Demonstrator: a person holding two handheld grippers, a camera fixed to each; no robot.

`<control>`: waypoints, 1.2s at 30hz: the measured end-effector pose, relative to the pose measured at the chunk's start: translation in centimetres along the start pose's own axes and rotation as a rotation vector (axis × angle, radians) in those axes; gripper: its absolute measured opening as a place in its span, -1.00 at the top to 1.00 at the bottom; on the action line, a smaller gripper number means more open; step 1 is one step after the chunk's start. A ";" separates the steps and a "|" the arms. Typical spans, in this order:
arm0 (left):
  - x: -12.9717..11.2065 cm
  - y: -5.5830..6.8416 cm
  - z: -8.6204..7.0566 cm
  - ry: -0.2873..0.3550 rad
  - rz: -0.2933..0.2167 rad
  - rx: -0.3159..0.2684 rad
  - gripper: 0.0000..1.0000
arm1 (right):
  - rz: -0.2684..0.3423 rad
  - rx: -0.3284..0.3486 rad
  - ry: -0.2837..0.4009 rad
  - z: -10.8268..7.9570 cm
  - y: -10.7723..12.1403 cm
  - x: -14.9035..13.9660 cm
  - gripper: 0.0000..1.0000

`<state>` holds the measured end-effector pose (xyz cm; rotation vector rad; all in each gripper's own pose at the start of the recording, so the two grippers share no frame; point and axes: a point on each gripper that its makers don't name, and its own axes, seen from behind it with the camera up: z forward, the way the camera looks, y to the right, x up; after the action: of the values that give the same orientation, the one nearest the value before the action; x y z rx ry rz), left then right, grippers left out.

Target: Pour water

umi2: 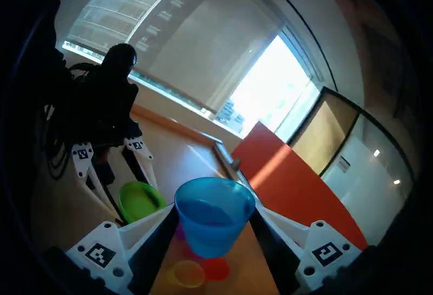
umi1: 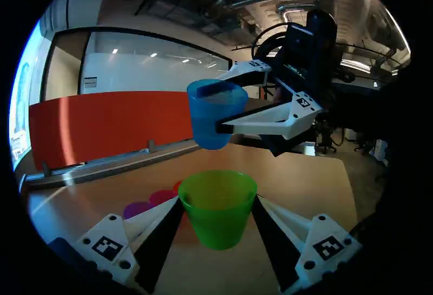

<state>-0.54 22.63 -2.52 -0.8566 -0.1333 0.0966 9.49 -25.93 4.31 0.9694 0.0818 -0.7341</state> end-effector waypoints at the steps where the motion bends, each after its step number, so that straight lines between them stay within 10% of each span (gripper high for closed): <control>1: 0.0 0.0 0.0 0.000 0.001 0.000 -0.71 | -0.006 0.000 0.000 0.0 0.0 0.1 -0.80; 36: -0.3 0.1 0.3 0.001 0.000 -0.022 -0.71 | -0.148 0.017 -0.010 1.0 0.3 1.0 -0.80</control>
<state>-0.90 22.83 -2.44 -0.8783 -0.1336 0.0947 10.20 -27.15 4.74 0.9836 0.1403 -0.8769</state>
